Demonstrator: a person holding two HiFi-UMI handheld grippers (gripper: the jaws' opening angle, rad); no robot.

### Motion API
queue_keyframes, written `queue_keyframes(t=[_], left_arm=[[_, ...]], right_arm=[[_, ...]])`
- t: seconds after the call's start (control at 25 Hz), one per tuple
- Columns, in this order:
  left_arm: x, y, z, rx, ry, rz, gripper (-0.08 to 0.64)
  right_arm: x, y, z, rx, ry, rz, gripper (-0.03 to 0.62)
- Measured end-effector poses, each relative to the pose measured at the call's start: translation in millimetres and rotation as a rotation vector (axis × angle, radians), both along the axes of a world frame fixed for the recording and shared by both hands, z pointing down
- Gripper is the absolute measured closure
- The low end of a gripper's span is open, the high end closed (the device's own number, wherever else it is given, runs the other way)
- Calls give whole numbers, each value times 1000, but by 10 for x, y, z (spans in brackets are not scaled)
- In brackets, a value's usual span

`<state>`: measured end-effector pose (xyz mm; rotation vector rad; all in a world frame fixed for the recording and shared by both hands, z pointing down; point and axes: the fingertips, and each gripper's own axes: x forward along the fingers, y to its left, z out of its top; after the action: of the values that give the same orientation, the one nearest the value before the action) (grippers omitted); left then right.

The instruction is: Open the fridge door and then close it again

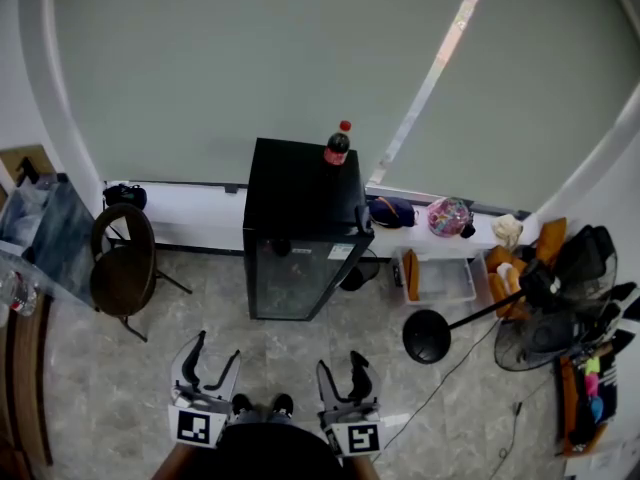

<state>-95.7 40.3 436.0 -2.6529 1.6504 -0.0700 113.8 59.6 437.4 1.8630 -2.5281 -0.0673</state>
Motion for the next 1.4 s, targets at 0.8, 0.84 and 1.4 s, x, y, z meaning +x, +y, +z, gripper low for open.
queue_keyframes(t=[0.8, 0.84, 1.4], left_arm=[[-313, 27, 137, -38, 3, 67, 121], [-323, 29, 148, -40, 6, 71, 120], [-346, -201, 384, -101, -27, 105, 106]], right_arm=[[-271, 140, 22, -19, 25, 53, 204], [-295, 151, 28, -24, 23, 57, 204], [-276, -77, 239, -93, 14, 103, 206]])
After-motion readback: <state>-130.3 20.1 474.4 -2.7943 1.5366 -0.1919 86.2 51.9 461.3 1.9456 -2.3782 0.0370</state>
